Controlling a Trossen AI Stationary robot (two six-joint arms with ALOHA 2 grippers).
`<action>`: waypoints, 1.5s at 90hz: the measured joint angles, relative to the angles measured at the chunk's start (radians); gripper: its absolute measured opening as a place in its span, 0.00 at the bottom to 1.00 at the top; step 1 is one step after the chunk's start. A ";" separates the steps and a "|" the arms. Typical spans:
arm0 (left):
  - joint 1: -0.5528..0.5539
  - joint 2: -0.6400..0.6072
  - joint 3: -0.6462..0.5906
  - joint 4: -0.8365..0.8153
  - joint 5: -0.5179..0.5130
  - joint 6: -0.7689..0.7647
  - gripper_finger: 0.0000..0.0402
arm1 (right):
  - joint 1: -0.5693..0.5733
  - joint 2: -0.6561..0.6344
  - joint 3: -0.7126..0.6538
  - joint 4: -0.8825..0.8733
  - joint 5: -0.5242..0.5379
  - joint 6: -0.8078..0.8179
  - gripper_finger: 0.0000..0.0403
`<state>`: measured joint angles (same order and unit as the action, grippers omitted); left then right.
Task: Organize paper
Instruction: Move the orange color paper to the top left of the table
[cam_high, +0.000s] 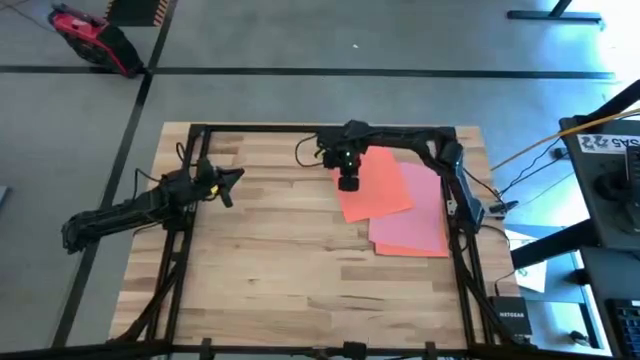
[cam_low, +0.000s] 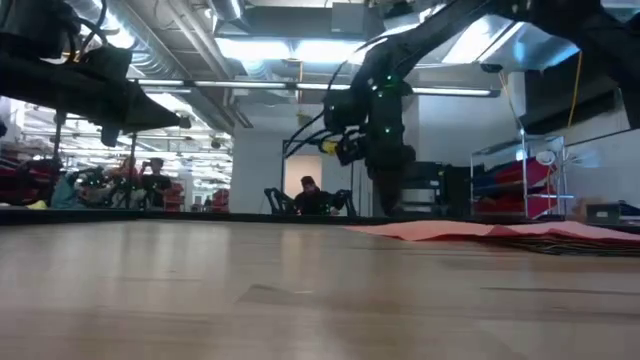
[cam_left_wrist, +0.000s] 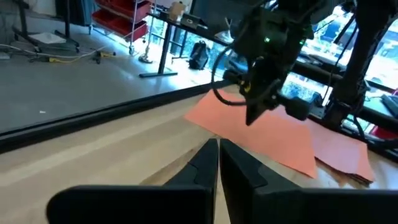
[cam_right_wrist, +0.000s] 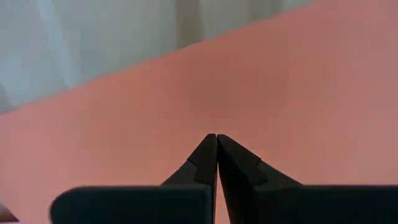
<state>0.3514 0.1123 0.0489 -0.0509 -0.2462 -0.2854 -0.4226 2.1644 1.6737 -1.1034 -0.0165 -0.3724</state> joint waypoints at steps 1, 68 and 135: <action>0.000 0.000 0.002 0.000 0.000 0.000 0.00 | 0.001 0.002 0.000 -0.001 -0.001 -0.001 0.00; -0.027 0.190 0.203 -0.021 0.045 0.104 0.00 | 0.029 0.080 0.006 0.209 -0.210 0.125 0.00; -0.057 0.211 0.210 0.096 0.087 -0.013 0.00 | 0.024 0.093 0.289 -0.024 -0.319 0.169 0.00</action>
<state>0.2939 0.3237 0.2584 0.0455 -0.1591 -0.2987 -0.3985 2.2574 1.9627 -1.1271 -0.3355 -0.2035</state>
